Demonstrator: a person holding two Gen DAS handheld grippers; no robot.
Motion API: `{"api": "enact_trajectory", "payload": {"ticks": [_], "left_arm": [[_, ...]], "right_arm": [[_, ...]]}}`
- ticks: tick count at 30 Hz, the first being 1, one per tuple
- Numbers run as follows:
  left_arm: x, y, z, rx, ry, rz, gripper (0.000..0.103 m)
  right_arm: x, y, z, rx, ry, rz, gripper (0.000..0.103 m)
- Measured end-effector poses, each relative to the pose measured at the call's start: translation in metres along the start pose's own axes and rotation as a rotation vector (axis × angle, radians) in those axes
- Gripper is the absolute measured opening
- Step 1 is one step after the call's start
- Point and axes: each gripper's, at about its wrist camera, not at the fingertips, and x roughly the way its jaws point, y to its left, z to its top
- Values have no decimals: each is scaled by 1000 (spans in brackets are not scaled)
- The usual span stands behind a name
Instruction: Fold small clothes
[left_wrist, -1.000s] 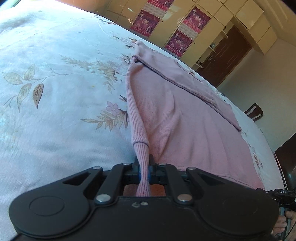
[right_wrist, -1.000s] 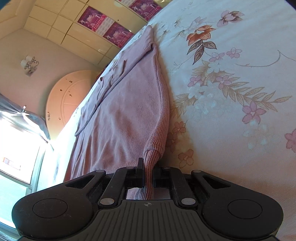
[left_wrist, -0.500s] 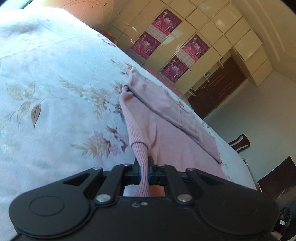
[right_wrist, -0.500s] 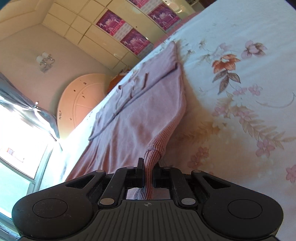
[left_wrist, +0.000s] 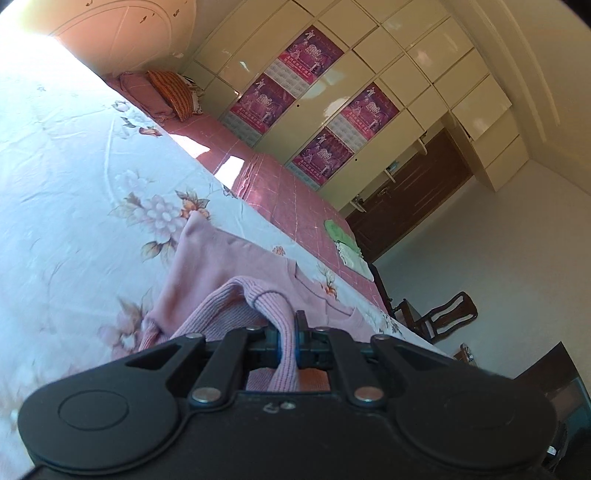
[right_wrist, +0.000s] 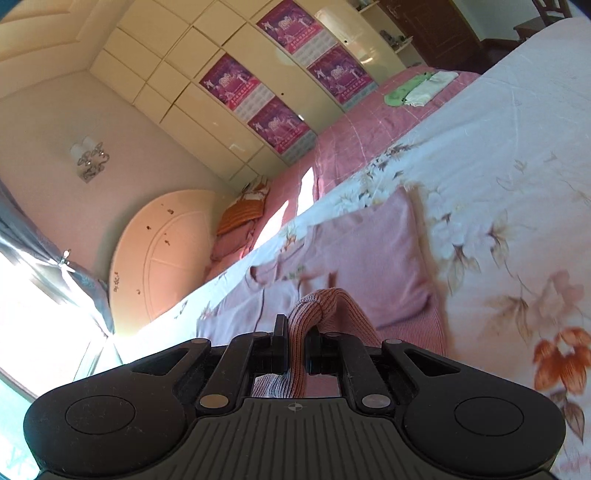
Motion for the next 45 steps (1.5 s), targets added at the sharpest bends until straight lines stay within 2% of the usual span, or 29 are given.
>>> {"api": "enact_trajectory", "payload": {"ticks": [4,7,10,12,13,14,15,16,17,18,19,20,22,23,26,28,31,32,33,34,35,37,39,40,42,45], "left_arm": [[72,-1,37,61,68,19,5],[118,5,51,109,126,45,5],[149,17,56,104,165,50,5],[168,26,61,101,185,28,6],[173,29,62,97,181,13,10],[177,31,64,90,171,4,20],[179,33,66,84,157,7,25],[178,33,67,84,132,18,47],[173,32,68,97,88,30,74],[166,30,68,116,35,43,79],[161,30,71,133,11,34,78],[162,32,72,137,19,26,76],[165,32,76,178,70,47,75],[167,31,77,213,89,60,75],[183,26,76,341,181,107,72],[196,23,73,427,239,127,67],[212,21,65,508,307,159,46],[216,20,60,542,310,167,45],[217,18,57,565,306,167,44],[217,17,53,585,303,167,32],[215,15,50,607,290,175,14],[199,14,47,596,184,182,6],[168,22,52,469,22,118,6],[158,28,53,416,-34,106,6],[158,35,52,351,-23,118,6],[180,35,47,356,41,193,6]], "right_arm": [[58,-16,40,55,3,-47,7],[101,-40,61,100,29,-75,7],[134,-58,71,119,57,-107,7],[147,-69,77,123,59,-125,7],[152,-73,79,128,54,-119,7],[156,-77,80,135,55,-108,8],[159,-80,82,139,57,-99,8],[161,-82,84,139,60,-100,14],[158,-82,86,132,46,-104,36],[152,-82,87,127,9,-104,56],[145,-79,88,113,-51,-114,88],[141,-78,90,96,-79,-122,89],[136,-78,95,77,-94,-131,85],[138,-73,98,24,-82,-148,73],[154,-54,92,-171,9,-213,53],[169,-39,80,-316,66,-256,52],[191,-29,64,-452,130,-319,52],[198,-27,59,-489,145,-356,52],[207,-26,53,-532,165,-385,46],[210,-27,50,-557,175,-381,25],[210,-24,46,-574,166,-378,11],[205,-20,40,-597,121,-372,9],[188,-17,47,-587,-29,-339,9],[178,-19,51,-547,-85,-324,9],[174,-27,54,-481,-113,-324,9],[198,-31,54,-472,-39,-379,9]]}}
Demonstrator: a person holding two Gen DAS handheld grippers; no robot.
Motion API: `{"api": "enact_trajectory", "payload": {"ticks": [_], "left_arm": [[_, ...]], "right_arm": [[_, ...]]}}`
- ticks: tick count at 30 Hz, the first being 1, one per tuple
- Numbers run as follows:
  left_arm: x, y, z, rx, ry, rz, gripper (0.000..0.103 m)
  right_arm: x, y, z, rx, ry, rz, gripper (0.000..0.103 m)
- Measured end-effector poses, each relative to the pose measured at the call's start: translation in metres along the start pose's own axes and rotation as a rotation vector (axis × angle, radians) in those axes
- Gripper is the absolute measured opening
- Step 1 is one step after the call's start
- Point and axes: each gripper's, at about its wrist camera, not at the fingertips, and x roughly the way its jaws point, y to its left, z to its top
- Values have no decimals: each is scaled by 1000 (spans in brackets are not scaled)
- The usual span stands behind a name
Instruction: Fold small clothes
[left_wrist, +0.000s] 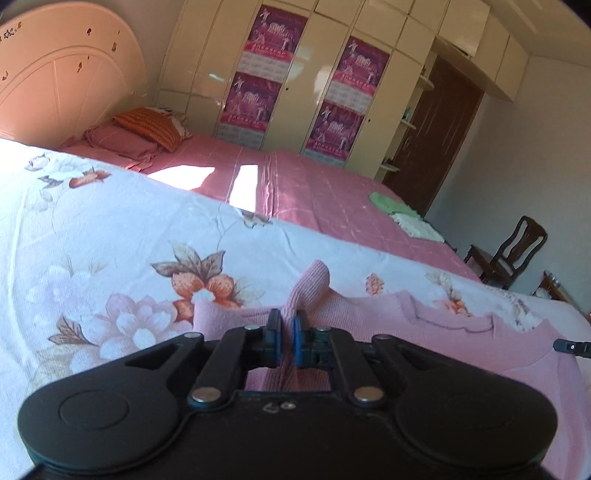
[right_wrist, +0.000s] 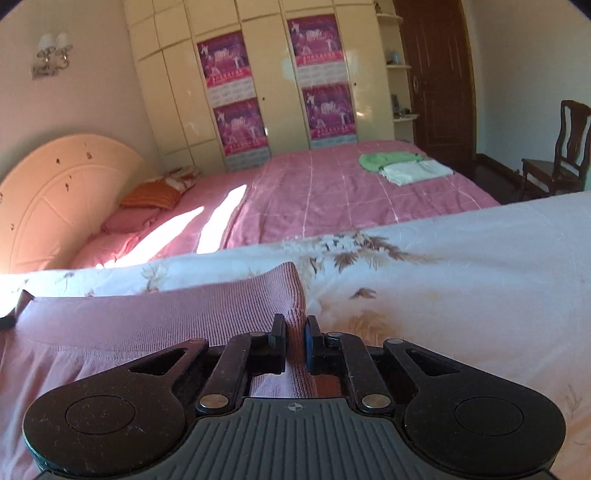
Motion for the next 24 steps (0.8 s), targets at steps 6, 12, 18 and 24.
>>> {"api": "enact_trajectory", "payload": {"ticks": [6,12,18,24], "left_arm": [[11,-2,4,32,41,47,6],[6,-8,0,67,19,92,34],[-27,-71,9,178,-90,10,69],[17,-146,-23,364,113,-125,69]], "right_arm": [[11,-6,-8,12,55,-27,9],[8,0,-5,-14,62,-63,17],[-14,67,-4,-196,-3,21,43],[18,163,-30,-370,96,187,37]]}}
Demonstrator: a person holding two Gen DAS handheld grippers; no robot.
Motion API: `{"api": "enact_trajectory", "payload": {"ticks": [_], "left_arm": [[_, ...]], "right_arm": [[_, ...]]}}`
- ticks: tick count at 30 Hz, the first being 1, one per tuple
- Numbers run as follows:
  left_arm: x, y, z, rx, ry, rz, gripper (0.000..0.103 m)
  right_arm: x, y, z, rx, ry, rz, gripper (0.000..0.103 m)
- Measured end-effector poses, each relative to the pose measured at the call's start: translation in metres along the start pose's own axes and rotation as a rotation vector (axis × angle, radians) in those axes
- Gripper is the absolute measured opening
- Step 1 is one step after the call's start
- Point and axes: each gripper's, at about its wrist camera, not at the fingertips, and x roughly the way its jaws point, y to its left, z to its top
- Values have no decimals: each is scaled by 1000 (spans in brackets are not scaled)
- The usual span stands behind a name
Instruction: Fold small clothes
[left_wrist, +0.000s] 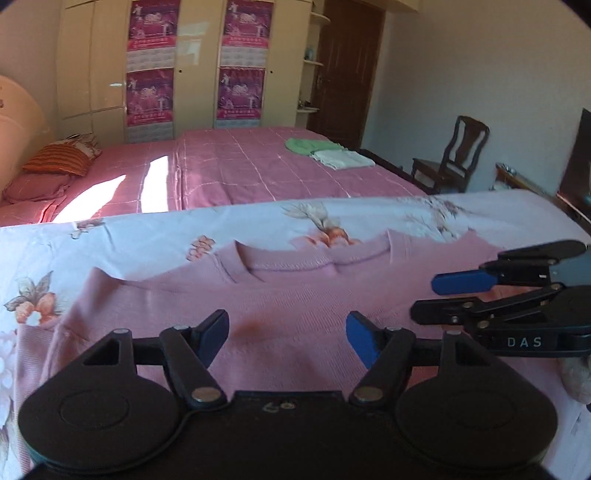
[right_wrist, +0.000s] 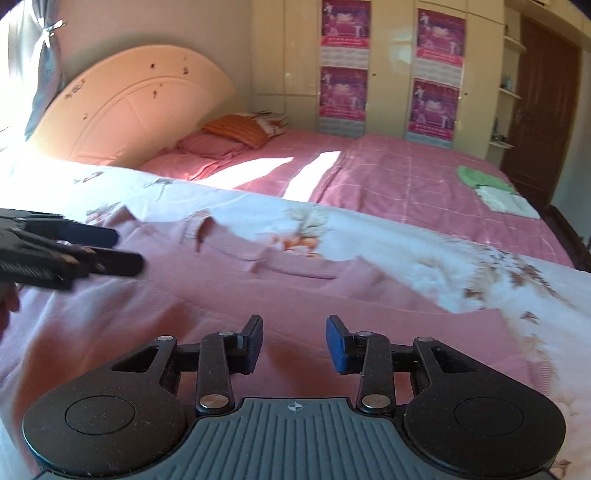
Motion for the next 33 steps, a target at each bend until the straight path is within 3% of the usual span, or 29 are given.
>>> {"api": "enact_trajectory", "payload": {"ticks": [3,4,6,7,8,9,12,15,19,20,21,22,23,25,27,29,31,33], "left_arm": [[-6,32,-18,-34,-2,69,71],[-13,50,-25,-70,-12,86,72],[-27,89,-40,-103,-9,222,68],[-32,102,-47,-112,-23,187,63],[-42,113,-50,-145,-57,128,60],[-46,115,-50,-151,-61,120,60],[-53,94,-40,-116,-52,231,61],[-70,52,-36,-112,-129,145,68],[-60,-18,-46,-59,-98,5,69],[-53,-28,-50,-46,-67,-14,71],[-40,-38,-58,-21,-9,1,72],[-34,-45,-63,26,-4,42,74],[-33,-48,-67,61,-17,63,74],[-44,-45,-65,16,-9,63,72],[-56,-41,-68,25,-28,52,74],[-63,-28,-78,40,4,123,74],[-79,0,-92,-38,3,158,74],[-95,29,-107,-95,-3,178,75]], "right_arm": [[1,-9,-7,-47,29,-8,37],[-3,-28,-14,-22,35,-58,37],[-14,-69,-27,53,65,-162,37],[-20,-88,-35,80,80,-203,37],[-26,-103,-41,112,81,-198,37],[-34,-113,-45,137,82,-181,38],[-53,-104,-44,101,55,-218,38],[-75,-70,-39,112,-20,-141,38],[-69,3,-41,31,-20,14,37],[-60,18,-45,9,7,32,38],[-50,27,-51,-7,44,14,38],[-43,33,-56,-22,42,-21,38],[-42,34,-57,-20,33,-33,38],[-48,34,-52,21,51,-40,38],[-61,39,-54,-21,34,-19,38],[-67,37,-67,-91,53,-68,38],[-81,10,-80,4,58,-83,38],[-101,-17,-95,73,48,-167,38]]}}
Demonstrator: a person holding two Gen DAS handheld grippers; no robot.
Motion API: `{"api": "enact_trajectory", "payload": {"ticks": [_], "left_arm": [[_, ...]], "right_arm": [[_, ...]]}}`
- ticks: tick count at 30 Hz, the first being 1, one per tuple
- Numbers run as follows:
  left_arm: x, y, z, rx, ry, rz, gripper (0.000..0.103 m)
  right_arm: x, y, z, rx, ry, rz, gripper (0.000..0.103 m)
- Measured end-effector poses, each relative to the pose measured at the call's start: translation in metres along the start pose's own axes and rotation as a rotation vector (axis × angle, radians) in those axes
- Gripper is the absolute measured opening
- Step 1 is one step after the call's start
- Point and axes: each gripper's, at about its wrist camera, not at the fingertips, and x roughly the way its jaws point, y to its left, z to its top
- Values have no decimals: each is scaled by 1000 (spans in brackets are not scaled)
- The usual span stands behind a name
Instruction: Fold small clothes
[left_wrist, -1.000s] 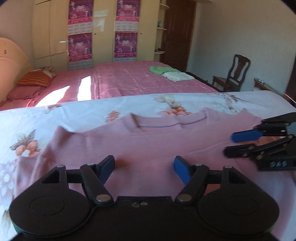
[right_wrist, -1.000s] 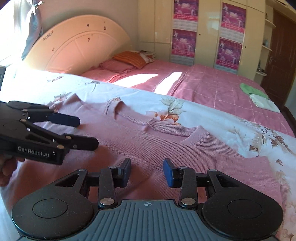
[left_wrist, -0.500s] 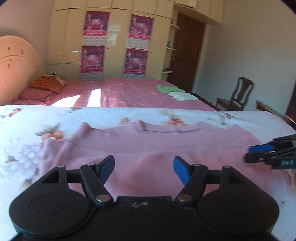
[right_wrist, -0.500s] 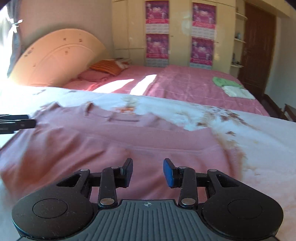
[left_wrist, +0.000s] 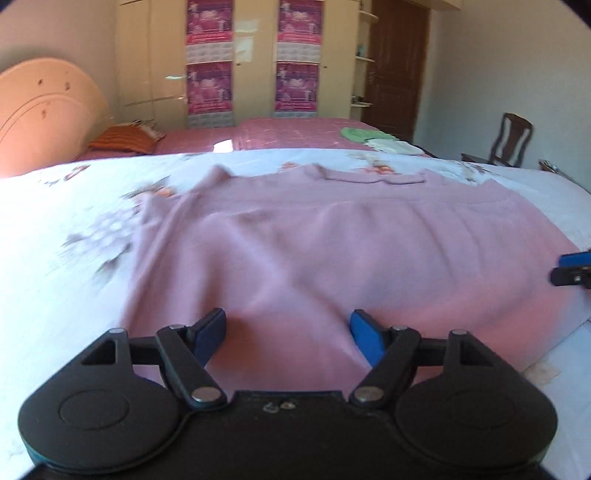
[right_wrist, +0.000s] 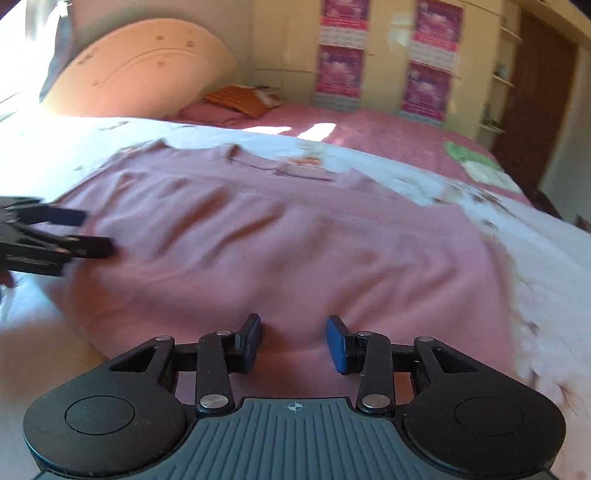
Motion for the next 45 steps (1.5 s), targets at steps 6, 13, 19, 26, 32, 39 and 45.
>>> {"api": "enact_trajectory", "payload": {"ticks": [6,13,19,26,32,39,45], "left_arm": [[-25,0,8,-10,-5,48,70],[-26,-86,1,21,-19,-83,72],[-19,-85,-21,26,40,-33,74],[-40,-21,-27,-35,44,53,73],[-37,-16,-25,-62,48,49,73],[-41,9,-24,-63,71,92,73],[-60,-43,-5,-45,-55,15,73]], "right_arm": [[-33,-42,-20,136,-9,-27,38],[-41,37,-10,72,-51,104,38],[-26,58,-35,25,22,59,38],[-64,-42,-46,292,-77,-90,38],[-51,-69,-50,360,-17,-28,38],[-52,-66,-57,184,73,-98,38],[-73,-36,-34,172,-61,-111,38]]}}
